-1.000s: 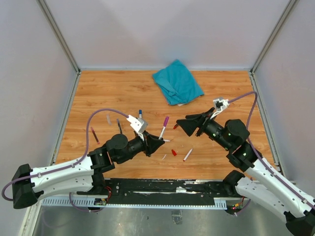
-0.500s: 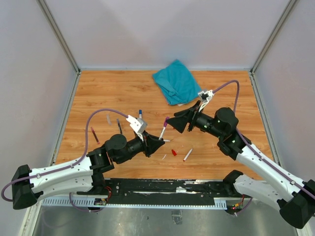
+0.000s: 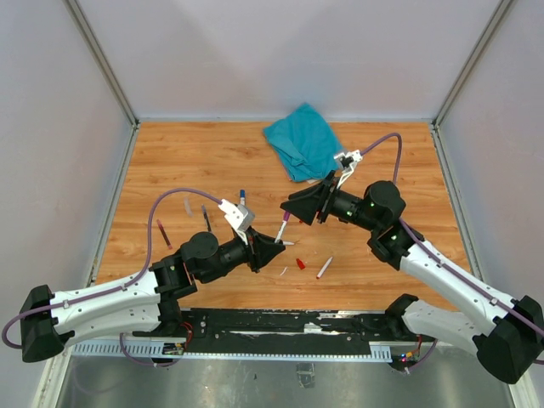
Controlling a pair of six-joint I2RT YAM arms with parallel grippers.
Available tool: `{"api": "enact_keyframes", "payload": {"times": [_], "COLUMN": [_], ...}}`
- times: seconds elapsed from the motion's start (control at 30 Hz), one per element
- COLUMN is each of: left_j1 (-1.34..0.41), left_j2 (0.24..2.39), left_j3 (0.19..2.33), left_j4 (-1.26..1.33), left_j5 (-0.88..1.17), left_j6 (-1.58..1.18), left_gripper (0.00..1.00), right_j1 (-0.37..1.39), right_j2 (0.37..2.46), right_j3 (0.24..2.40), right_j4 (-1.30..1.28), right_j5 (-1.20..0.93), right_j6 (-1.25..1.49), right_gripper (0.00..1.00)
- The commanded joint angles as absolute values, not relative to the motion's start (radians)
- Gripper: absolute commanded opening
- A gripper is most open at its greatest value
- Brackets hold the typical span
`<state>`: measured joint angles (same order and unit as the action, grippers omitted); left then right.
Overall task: Insert the pens into the pen caps
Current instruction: Press the pen cap onto the pen.
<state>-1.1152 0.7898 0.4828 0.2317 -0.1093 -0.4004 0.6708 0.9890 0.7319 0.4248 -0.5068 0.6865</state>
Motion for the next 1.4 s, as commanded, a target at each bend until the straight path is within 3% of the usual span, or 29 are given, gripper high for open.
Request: {"api": "enact_keyframes", "payload": {"times": [0.0, 0.4, 0.77, 1.37], "left_j1": [-1.123, -1.124, -1.123, -1.124], "left_j2": [0.775, 0.778, 0.781, 0.778], "left_j3": [0.502, 0.511, 0.531, 0.574], "left_j4": [0.288, 0.291, 0.289, 0.308], "left_j5": [-0.099, -0.107, -0.115, -0.108], "left_j6": [-0.386, -0.387, -0.393, -0.393], "left_gripper": [0.0, 0.0, 0.01, 0.01], "right_j1": [0.66, 0.672, 0.693, 0.825], "right_j2": [1.0, 0.999, 0.995, 0.978], "right_j3": [0.765, 0.732, 0.694, 0.599], "right_j4": [0.491, 0.503, 0.498, 0.456], "right_j5": [-0.539, -0.561, -0.566, -0.495], "right_j6": [0.705, 0.721, 0.717, 0.693], "right_gripper": [0.52, 0.32, 0.01, 0.01]}}
